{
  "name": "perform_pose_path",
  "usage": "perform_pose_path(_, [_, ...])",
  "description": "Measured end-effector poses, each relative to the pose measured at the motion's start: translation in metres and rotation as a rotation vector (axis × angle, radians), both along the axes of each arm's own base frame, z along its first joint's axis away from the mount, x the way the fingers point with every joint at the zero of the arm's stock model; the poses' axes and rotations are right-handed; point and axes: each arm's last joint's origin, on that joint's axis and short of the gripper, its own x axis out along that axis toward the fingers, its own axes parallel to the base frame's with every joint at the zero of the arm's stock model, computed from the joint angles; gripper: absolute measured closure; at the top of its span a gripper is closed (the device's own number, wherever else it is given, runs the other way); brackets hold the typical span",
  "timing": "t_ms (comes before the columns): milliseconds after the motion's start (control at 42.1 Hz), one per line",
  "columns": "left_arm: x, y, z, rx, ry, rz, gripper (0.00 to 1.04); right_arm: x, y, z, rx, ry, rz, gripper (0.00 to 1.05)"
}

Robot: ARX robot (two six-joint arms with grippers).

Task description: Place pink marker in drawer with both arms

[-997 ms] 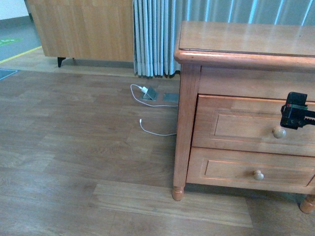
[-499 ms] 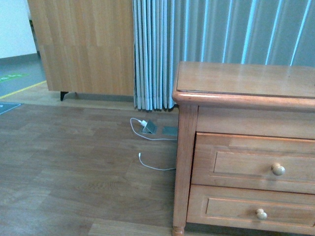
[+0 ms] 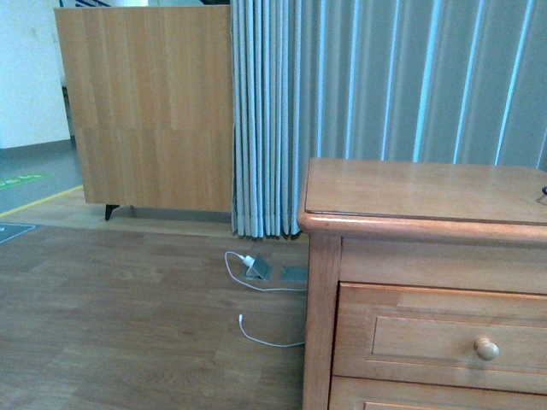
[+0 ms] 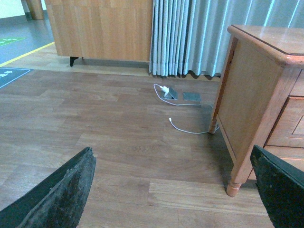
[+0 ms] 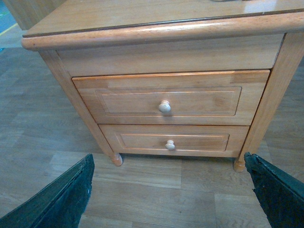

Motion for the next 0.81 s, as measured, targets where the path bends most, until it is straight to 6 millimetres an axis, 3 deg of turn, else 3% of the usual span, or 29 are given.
perform_pose_path(47, [0.000, 0.000, 0.000, 0.000, 0.000, 0.000, 0.06, 0.000, 0.000, -0.002, -0.031, -0.053, -0.036, 0.13])
perform_pose_path(166, [0.000, 0.000, 0.000, 0.000, 0.000, 0.000, 0.06, -0.008, 0.011, -0.011, -0.124, -0.274, -0.109, 0.39])
perform_pose_path(451, [0.000, 0.000, 0.000, 0.000, 0.000, 0.000, 0.06, -0.022, 0.029, -0.025, -0.126, -0.288, -0.100, 1.02])
perform_pose_path(807, [0.000, 0.000, 0.000, 0.000, 0.000, 0.000, 0.06, -0.032, 0.042, -0.038, -0.127, -0.297, -0.096, 1.03])
